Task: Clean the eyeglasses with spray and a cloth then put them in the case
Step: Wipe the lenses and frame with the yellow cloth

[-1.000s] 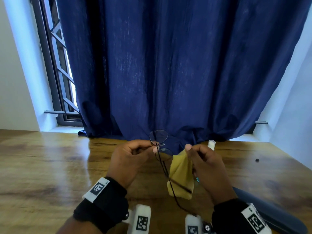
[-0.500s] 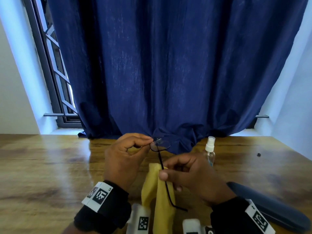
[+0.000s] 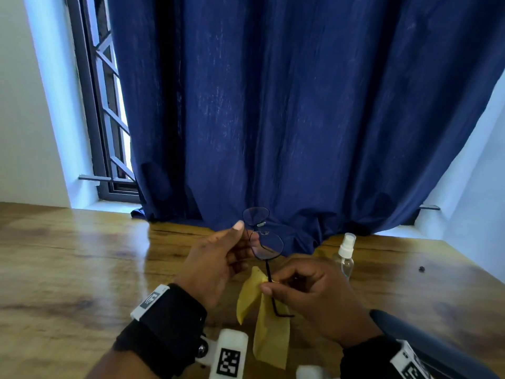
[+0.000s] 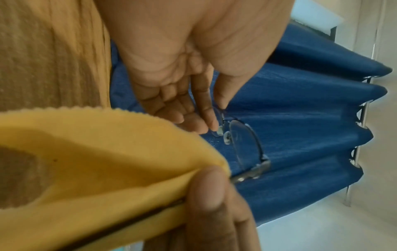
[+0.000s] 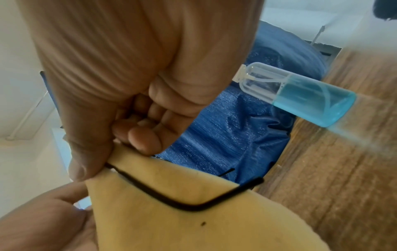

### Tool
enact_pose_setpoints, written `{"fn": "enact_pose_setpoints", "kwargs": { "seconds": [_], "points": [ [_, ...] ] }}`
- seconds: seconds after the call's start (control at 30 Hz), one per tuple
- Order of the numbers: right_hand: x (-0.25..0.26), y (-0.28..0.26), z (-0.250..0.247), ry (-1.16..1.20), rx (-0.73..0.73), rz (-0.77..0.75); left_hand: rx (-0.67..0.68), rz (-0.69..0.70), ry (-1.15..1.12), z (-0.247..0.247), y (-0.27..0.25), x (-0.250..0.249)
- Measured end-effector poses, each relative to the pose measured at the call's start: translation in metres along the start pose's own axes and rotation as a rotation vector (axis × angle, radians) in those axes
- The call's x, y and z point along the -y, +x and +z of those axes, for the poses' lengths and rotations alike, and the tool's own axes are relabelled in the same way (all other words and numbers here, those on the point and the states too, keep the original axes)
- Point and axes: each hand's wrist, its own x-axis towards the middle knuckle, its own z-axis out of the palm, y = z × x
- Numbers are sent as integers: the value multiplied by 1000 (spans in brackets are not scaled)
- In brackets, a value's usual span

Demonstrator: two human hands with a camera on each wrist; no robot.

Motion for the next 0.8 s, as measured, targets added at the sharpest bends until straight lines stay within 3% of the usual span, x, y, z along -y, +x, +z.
{"fn": "enact_pose_setpoints", "kwargs": {
  "seconds": [0.17,0.37,0.5,0.67,0.8],
  "points": [
    [-1,-1,-1,-44,55,40,33,-17,-13,-2,2,5],
    [-6,-1,-5,14,78,257,8,-59,-97,-5,5,4],
    [-8,0,-19,81,-64,237,-52,-6,-176,-8,8,2],
    [-6,2,-27,377,-412,253,-39,52,-132,-8,7,6],
    [4,3,-27,420,-470,237,-17,28,-104,-4,5,10]
  ]
}}
